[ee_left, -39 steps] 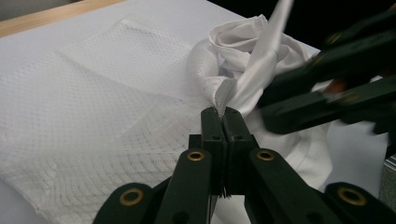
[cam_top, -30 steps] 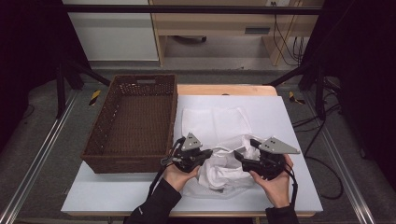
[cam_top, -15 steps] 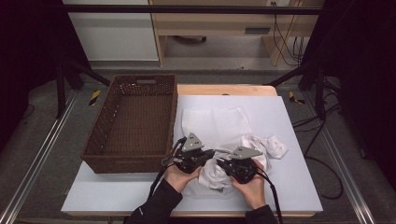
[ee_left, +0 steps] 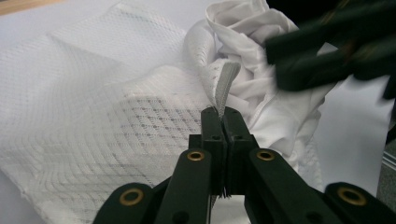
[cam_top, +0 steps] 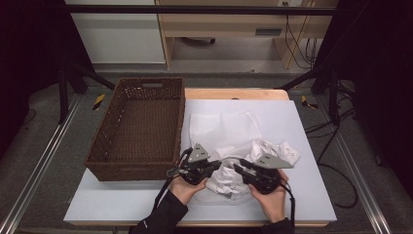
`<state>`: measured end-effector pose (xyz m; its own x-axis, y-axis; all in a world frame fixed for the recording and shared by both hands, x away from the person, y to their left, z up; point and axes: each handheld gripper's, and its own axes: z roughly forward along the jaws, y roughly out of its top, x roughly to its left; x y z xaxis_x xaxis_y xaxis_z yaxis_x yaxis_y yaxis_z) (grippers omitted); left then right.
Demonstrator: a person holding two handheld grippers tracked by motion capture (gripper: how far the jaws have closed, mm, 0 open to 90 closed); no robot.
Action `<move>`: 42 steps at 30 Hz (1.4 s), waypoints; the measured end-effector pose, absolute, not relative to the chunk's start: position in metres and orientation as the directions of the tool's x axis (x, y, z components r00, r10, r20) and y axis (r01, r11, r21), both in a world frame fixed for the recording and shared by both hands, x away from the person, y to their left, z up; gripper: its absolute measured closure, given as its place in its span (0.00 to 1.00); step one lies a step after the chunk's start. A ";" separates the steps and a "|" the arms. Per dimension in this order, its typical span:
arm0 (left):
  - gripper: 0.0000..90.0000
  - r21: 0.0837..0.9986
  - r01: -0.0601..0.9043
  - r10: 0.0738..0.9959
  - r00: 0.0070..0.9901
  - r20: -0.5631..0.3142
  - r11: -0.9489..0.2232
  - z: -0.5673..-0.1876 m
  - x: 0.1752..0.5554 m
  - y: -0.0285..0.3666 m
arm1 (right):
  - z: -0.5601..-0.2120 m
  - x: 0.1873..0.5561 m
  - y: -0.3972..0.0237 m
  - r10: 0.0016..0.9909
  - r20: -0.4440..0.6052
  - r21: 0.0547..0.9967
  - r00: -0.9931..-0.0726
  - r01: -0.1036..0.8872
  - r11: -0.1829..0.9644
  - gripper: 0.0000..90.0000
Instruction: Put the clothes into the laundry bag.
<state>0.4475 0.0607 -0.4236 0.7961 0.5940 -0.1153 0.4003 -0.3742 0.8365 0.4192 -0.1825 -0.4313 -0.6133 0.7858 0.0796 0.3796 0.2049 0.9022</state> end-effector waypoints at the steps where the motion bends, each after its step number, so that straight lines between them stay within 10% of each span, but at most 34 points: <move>1: 0.99 0.835 0.401 0.594 0.797 -0.114 -0.378 -0.425 0.447 0.061 | -0.425 0.416 -0.193 0.803 0.079 0.910 -0.591 0.372 0.185 0.67; 8: 0.99 0.822 0.398 0.588 0.803 -0.096 -0.408 -0.436 0.446 0.055 | -0.434 0.436 -0.242 0.923 0.057 0.860 -0.380 0.488 0.147 0.42; 15: 0.99 0.816 0.407 0.592 0.800 -0.102 -0.410 -0.438 0.449 0.051 | -0.450 0.449 -0.243 0.871 0.178 0.825 -0.457 0.552 0.121 0.94; 27: 0.99 0.835 0.417 0.605 0.785 -0.132 -0.359 -0.419 0.454 0.051 | -0.432 0.405 -0.171 0.637 0.102 0.891 -0.764 0.355 0.284 0.95; 42: 0.99 0.843 0.383 0.569 0.814 -0.115 -0.377 -0.420 0.441 0.048 | -0.475 0.454 -0.151 0.800 0.112 0.818 -0.589 0.512 0.262 0.88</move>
